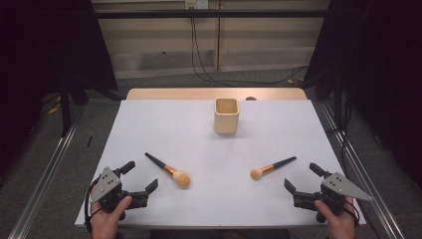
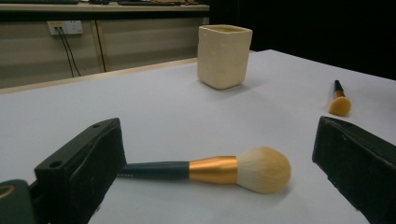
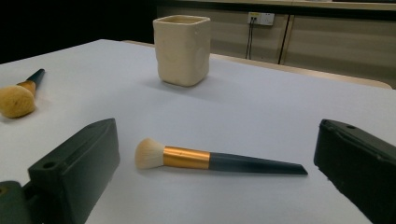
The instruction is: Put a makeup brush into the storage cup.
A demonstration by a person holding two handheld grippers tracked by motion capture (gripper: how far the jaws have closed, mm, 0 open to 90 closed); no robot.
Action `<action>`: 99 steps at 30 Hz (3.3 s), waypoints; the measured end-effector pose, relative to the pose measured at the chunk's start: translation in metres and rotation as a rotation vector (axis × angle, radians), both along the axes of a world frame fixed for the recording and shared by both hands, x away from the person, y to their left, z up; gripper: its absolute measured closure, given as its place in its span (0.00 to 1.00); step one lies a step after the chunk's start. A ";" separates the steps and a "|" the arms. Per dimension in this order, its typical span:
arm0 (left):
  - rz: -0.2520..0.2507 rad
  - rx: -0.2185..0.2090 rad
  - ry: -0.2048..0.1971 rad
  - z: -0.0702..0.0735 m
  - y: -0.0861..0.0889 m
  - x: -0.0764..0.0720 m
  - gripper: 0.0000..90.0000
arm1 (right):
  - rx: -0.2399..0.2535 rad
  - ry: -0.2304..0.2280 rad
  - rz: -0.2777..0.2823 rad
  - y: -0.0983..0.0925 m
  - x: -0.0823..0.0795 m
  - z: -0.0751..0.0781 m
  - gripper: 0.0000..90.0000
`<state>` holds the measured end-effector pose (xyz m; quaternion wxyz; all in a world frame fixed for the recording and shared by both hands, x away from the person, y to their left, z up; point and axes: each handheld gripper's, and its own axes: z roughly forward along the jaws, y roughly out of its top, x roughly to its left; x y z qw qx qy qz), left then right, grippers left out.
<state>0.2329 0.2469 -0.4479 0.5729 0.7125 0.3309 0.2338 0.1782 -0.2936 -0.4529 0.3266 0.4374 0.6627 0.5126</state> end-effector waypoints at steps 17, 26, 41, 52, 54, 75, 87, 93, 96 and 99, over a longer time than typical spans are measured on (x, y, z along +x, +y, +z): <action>-0.009 0.047 -0.027 0.019 -0.010 0.020 0.03 | 0.006 0.003 0.000 0.001 0.001 0.000 0.00; -0.046 0.048 -0.014 0.021 -0.020 0.034 0.03 | 0.033 -0.002 0.000 0.002 0.002 -0.001 0.00; -0.062 0.041 -0.018 0.023 -0.025 0.050 0.03 | 0.049 0.004 0.003 0.004 0.002 -0.001 0.00; -0.046 0.033 -0.013 0.027 -0.031 0.070 0.04 | 0.053 0.009 0.006 0.004 0.003 -0.002 0.00; -0.055 0.022 -0.013 0.030 -0.033 0.072 0.04 | 0.053 0.009 0.008 0.004 0.003 -0.002 0.00; -0.086 0.071 0.049 0.043 -0.056 0.123 0.01 | 0.054 0.012 0.010 0.003 0.003 -0.002 0.00; -0.136 0.187 0.143 0.049 -0.058 0.131 0.02 | 0.057 0.015 0.007 0.003 0.003 -0.002 0.00; -0.158 0.258 0.168 0.054 -0.058 0.134 0.02 | 0.049 0.014 0.013 0.003 0.003 -0.002 0.00; -0.178 0.294 0.189 0.055 -0.058 0.135 0.02 | 0.049 0.015 0.013 0.004 0.003 -0.002 0.00; -0.192 0.322 0.198 0.055 -0.057 0.135 0.02 | 0.056 0.016 0.011 0.004 0.003 -0.002 0.00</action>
